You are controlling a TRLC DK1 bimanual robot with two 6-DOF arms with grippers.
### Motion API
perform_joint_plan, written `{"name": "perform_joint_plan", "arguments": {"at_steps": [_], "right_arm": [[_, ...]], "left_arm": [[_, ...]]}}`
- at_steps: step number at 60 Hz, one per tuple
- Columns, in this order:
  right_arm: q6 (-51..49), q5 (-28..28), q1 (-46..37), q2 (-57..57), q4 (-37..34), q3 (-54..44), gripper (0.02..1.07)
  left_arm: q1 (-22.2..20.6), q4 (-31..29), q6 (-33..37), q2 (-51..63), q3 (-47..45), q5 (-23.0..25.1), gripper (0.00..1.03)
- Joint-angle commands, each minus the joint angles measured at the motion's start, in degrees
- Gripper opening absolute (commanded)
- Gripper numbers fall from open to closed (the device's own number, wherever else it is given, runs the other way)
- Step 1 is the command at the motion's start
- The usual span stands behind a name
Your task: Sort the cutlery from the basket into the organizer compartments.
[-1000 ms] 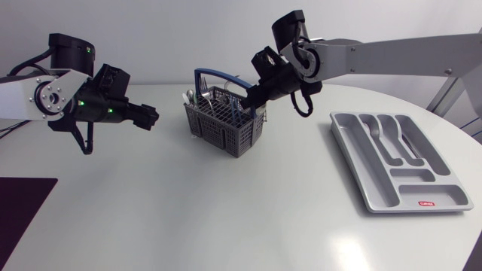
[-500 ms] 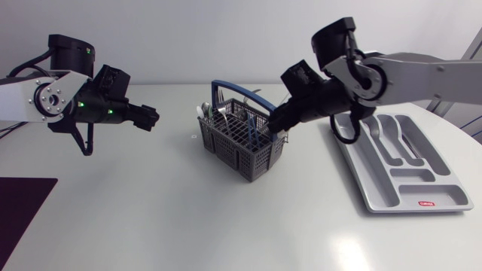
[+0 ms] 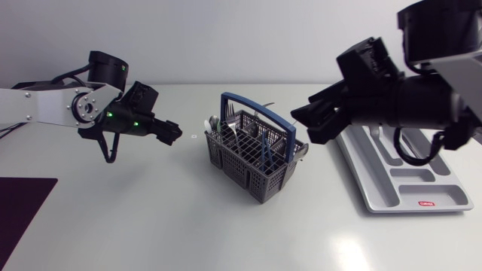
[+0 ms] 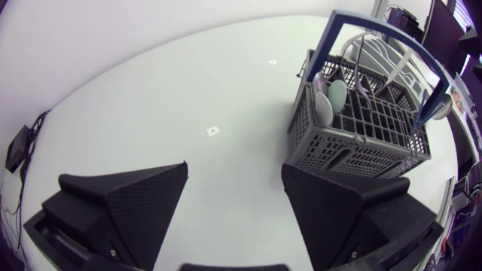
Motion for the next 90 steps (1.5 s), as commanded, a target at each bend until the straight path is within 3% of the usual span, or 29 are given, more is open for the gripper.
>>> {"name": "perform_joint_plan", "arguments": {"at_steps": [1,6,10,16,23,32,50,67,90], "right_arm": [[-0.27,0.09,-0.50,-3.50,-2.25,-3.33,0.82],[-0.36,-1.14,-2.34,-6.32,-3.48,-6.23,0.75],[-0.62,-2.19,-4.36,-8.25,-3.39,-9.22,0.65],[-1.59,-4.39,-8.14,-8.86,-3.74,-11.76,0.42],[-2.64,-5.80,-10.43,-7.63,-3.65,-13.61,0.18],[-3.34,-6.85,-12.36,-0.69,0.22,-15.63,0.16],[-2.03,-11.69,-16.32,16.71,6.28,-11.15,0.10],[4.13,-18.45,-16.75,28.75,7.25,-2.45,0.10],[6.85,-21.44,-14.56,33.85,5.58,3.35,0.10]], "left_arm": [[-1.10,-0.29,0.92,2.74,2.81,0.95,0.86],[-1.54,-0.20,0.92,5.38,4.21,2.62,0.86],[-1.10,0.06,0.92,7.49,5.62,7.54,0.84],[0.31,5.69,-0.66,9.07,6.15,15.45,0.65],[-0.05,6.66,-1.36,12.32,8.69,16.50,0.43],[-1.54,6.92,-0.92,16.27,10.36,16.50,0.36],[-1.72,5.43,-0.84,22.25,15.29,16.68,0.34],[-2.51,1.82,1.01,23.83,16.34,22.92,0.34],[-1.36,-4.07,8.92,15.57,8.61,29.51,0.33]]}}
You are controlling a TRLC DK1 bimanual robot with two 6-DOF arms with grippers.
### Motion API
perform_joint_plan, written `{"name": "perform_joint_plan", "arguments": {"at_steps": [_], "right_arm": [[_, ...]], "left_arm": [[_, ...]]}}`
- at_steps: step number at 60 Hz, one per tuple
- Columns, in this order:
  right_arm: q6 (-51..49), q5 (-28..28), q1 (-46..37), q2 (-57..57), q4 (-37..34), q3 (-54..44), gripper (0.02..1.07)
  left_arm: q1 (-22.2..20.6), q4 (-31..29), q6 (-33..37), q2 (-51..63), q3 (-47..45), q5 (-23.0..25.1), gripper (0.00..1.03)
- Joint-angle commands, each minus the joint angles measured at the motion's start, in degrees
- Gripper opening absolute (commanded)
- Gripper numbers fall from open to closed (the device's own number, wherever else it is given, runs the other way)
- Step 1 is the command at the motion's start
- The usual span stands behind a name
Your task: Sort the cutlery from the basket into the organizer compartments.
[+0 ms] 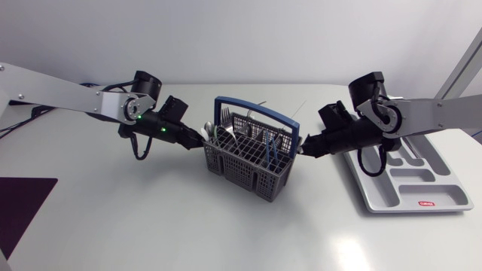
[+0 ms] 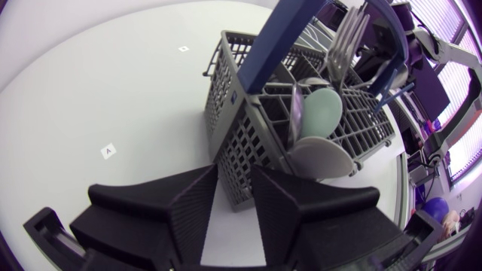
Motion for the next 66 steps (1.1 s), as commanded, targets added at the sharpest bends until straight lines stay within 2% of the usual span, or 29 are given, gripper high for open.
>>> {"name": "perform_joint_plan", "arguments": {"at_steps": [1,19,37,47,66], "right_arm": [[1.72,-2.30,2.23,1.77,0.00,2.30,0.10],[3.56,-1.94,8.47,3.61,-0.52,5.47,0.10],[4.62,-0.98,11.28,8.36,-0.52,10.65,0.10],[4.62,0.08,11.46,9.41,-0.88,11.71,0.10],[5.32,0.34,11.63,9.32,-0.88,12.32,0.10]], "left_arm": [[-0.29,-1.14,2.54,-4.28,-3.70,3.22,0.33],[4.54,-5.53,8.60,-16.93,-14.34,4.18,0.33],[7.97,-5.97,11.94,-25.11,-23.39,4.27,0.33],[8.23,-5.36,11.85,-24.58,-23.04,4.27,0.33],[5.86,-4.04,9.13,-18.16,-15.74,4.27,0.33]]}}
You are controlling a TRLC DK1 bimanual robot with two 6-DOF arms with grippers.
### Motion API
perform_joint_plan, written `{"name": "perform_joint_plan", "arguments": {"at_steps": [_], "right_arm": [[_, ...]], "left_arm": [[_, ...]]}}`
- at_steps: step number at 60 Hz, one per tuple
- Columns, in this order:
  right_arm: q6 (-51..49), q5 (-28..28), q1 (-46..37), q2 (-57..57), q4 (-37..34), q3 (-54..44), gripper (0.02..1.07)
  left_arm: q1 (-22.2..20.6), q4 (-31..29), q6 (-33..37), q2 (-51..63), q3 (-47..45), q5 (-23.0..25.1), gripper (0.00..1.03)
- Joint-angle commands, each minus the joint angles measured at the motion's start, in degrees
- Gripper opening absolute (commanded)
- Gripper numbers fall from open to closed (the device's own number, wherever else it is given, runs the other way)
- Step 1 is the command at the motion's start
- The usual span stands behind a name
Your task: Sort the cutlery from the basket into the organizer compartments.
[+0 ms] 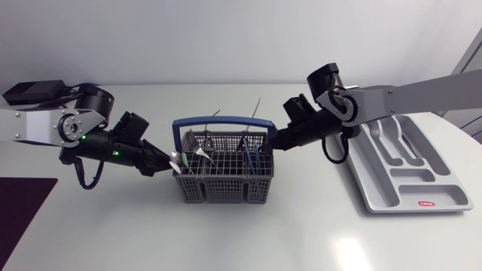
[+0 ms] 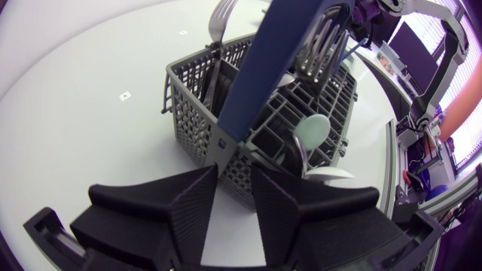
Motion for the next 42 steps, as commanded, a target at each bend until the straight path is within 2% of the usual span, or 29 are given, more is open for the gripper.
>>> {"name": "perform_joint_plan", "arguments": {"at_steps": [1,14,22,28,31,34,36,42], "right_arm": [[1.45,-1.01,1.84,1.19,0.06,2.14,0.10],[1.71,-0.66,1.84,1.90,0.06,2.75,0.10],[1.54,-0.13,1.31,2.07,0.33,2.31,0.10],[1.45,2.77,0.52,2.07,1.12,1.70,0.14],[1.36,4.00,-0.09,1.98,1.47,1.26,0.25],[1.27,4.26,-1.06,1.54,2.00,0.38,0.45],[1.27,4.44,-1.85,1.11,2.09,-0.15,0.54],[1.27,6.37,-4.05,-1.44,2.79,-2.61,0.67]], "left_arm": [[-1.90,1.93,-1.38,2.12,4.02,2.48,0.33],[-2.34,3.95,-3.41,6.07,7.44,2.39,0.33],[-1.90,3.95,-3.05,6.07,6.30,2.39,0.34],[-0.32,3.95,-2.00,5.81,5.07,2.39,0.34],[0.74,3.95,-1.47,5.46,4.54,2.39,0.36],[2.06,3.95,-0.42,4.76,3.67,2.39,0.36],[2.85,3.95,0.11,4.14,2.96,2.39,0.36],[5.13,3.86,2.75,0.89,0.06,2.39,0.37]]}}
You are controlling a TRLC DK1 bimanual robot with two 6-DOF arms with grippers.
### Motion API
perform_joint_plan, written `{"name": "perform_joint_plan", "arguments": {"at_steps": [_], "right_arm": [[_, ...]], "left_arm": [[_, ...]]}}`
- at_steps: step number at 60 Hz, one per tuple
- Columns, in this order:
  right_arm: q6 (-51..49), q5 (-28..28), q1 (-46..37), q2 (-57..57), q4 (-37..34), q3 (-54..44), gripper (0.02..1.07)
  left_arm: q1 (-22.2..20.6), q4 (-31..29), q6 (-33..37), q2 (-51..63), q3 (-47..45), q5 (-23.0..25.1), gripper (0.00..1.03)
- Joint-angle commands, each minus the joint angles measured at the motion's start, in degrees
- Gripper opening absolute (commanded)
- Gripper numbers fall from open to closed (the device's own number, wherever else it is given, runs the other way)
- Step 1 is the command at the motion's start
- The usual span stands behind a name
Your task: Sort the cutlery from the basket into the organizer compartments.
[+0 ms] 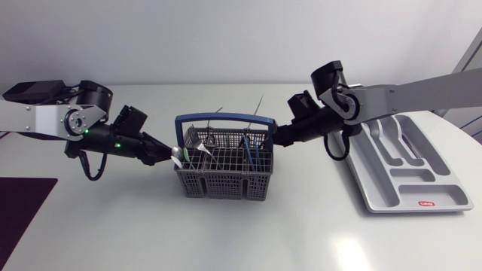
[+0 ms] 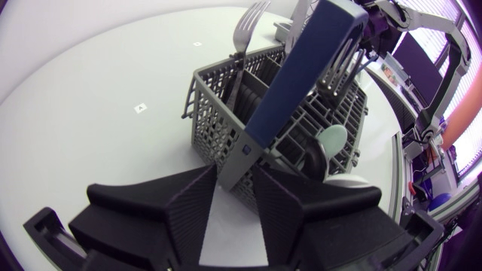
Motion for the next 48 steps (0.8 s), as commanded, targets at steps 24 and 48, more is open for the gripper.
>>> {"name": "perform_joint_plan", "arguments": {"at_steps": [24,48], "right_arm": [[-5.78,5.39,-4.37,-19.94,0.27,-14.14,0.90],[-8.41,5.39,-2.34,-33.92,-6.23,-18.98,0.95]], "left_arm": [[2.34,0.43,14.57,-25.15,-13.15,-2.90,0.76],[-9.09,-9.50,19.14,-30.69,-7.00,-21.62,0.88]]}}
